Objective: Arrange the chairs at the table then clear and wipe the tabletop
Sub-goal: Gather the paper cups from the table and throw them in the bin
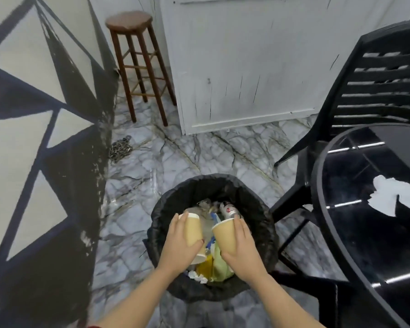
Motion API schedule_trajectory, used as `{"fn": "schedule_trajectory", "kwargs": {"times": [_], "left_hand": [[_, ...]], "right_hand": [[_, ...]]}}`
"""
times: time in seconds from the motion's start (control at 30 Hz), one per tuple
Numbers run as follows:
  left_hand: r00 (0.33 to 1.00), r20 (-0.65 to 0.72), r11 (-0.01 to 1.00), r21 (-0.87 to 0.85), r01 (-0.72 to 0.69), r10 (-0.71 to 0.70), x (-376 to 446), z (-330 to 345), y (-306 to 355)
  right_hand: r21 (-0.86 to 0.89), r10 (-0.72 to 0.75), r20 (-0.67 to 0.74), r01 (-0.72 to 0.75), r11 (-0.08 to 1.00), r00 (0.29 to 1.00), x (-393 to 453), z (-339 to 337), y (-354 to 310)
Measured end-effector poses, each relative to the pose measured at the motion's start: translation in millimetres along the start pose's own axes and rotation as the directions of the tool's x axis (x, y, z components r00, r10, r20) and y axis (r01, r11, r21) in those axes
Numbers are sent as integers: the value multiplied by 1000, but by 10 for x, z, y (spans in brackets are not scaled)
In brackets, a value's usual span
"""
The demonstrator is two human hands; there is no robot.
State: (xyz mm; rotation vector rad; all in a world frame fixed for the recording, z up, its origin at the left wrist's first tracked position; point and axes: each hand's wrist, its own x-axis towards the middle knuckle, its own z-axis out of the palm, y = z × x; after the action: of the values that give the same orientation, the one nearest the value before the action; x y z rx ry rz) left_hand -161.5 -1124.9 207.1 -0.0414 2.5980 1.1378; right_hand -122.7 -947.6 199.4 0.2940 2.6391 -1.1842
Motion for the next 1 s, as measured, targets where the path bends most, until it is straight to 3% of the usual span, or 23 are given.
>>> {"fn": "schedule_trajectory", "kwargs": {"times": [0.27,0.43,0.53,0.73,1.0], "left_hand": [[992,-82,995,18,101,-99,141,808,-890],[983,-83,966,188,175,-162,123,952,-1072],[976,-76,967,143,212,-203,23,756,-945],[983,-21,955,236,181,-181,-108,85,-232],[992,94,979,177,-103,87,25,-487,998]], "right_hand": [[-79,45,78,-39,996,996,310,1016,804],[-188,84,118,-61,980,989,273,1184,947],[-207,96,100,-74,976,990,141,966,795],[-219,27,-9,-28,975,1000,-65,73,70],[-198,-7,-283,-51,979,959,-375,-1217,-447]]}}
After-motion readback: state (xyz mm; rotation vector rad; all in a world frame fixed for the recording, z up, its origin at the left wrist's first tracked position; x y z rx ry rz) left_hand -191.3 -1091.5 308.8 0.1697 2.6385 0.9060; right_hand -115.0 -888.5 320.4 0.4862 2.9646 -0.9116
